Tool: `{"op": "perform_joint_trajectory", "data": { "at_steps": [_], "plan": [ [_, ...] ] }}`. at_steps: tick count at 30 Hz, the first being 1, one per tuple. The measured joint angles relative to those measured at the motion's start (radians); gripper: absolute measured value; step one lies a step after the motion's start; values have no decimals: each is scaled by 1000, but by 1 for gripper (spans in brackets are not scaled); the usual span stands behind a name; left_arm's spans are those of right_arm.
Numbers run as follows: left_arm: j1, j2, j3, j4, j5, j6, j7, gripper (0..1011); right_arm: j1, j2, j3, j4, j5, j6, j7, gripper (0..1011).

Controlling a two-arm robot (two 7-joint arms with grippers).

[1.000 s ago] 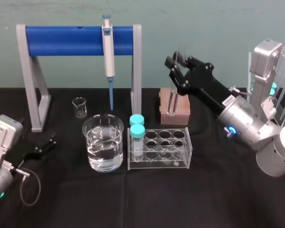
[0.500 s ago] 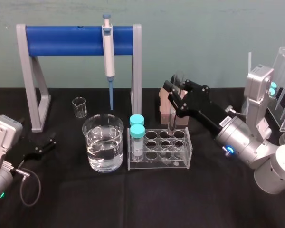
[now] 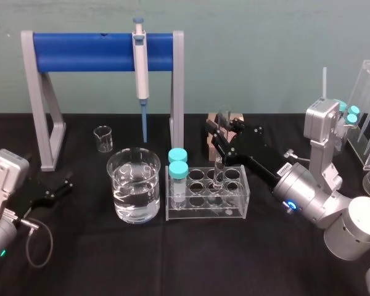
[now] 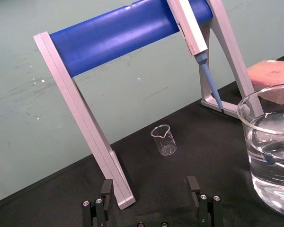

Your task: Hold the test tube with one hand and immerse one end into the beaker, then return it to the test tube rack.

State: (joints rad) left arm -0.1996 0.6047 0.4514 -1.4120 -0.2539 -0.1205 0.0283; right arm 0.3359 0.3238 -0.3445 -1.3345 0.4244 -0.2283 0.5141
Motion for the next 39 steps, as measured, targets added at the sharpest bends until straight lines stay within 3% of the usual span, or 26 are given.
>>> {"op": "perform_joint_trajectory", "data": {
  "at_steps": [39],
  "plan": [
    [0, 0, 0, 0, 0, 0, 0, 1000, 21, -30, -11, 87, 8, 6, 24, 225]
  ]
}}
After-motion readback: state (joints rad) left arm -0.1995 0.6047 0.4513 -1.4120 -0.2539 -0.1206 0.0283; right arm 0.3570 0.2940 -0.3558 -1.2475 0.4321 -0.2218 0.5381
